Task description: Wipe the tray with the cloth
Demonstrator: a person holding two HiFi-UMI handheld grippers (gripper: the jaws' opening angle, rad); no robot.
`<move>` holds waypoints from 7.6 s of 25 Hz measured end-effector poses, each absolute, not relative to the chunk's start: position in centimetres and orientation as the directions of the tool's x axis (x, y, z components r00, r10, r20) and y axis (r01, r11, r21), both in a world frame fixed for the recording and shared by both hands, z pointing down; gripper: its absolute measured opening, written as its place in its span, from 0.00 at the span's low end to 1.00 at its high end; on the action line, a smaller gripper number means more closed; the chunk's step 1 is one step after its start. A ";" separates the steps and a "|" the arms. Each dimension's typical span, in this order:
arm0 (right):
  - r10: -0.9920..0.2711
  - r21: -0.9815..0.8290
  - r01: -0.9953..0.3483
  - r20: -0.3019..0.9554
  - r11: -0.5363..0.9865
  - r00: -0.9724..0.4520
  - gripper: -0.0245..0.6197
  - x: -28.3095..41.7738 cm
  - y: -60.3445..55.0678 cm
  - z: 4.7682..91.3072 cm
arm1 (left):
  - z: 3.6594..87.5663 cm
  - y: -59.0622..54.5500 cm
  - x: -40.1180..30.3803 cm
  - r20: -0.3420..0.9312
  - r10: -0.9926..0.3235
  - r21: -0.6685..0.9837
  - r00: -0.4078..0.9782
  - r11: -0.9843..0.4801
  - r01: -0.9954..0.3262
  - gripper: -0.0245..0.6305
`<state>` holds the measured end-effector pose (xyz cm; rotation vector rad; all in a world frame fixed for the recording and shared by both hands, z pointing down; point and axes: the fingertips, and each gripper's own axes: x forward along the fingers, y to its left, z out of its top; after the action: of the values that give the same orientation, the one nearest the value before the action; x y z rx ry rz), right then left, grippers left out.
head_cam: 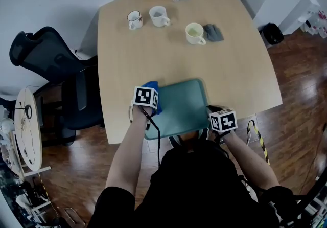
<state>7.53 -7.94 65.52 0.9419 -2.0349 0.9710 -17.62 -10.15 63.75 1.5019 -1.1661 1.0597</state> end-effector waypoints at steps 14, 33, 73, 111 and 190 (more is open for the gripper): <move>-0.349 -0.352 -0.806 0.766 0.476 -0.540 0.09 7.4 -7.8 65.0 | 63.5 -13.5 4.7 0.914 -0.056 0.319 0.402 -0.513 -0.797 0.25; -0.339 -0.293 -0.826 0.807 0.481 -0.484 0.09 7.6 -8.1 66.0 | 63.6 -5.1 -22.8 0.944 -0.257 0.168 0.205 -0.158 -0.973 0.26; -0.376 -0.279 -0.841 0.797 0.463 -0.472 0.09 8.1 -8.1 66.0 | 64.3 -2.5 -20.5 0.965 -0.211 0.064 0.155 -0.382 -0.922 0.27; -0.381 -0.312 -0.828 0.773 0.466 -0.507 0.09 8.2 -8.1 65.9 | 64.2 -2.9 -11.5 0.959 -0.190 0.076 0.211 -0.544 -0.836 0.27; -0.290 -0.395 -0.833 0.805 0.388 -0.517 0.07 8.7 -4.0 65.8 | 64.7 -1.2 5.1 0.931 -0.001 0.122 0.365 -0.942 -0.312 0.28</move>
<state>8.73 -4.02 65.76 0.9601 -2.0059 1.0851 5.10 -1.21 64.68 2.3518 -0.2774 1.6043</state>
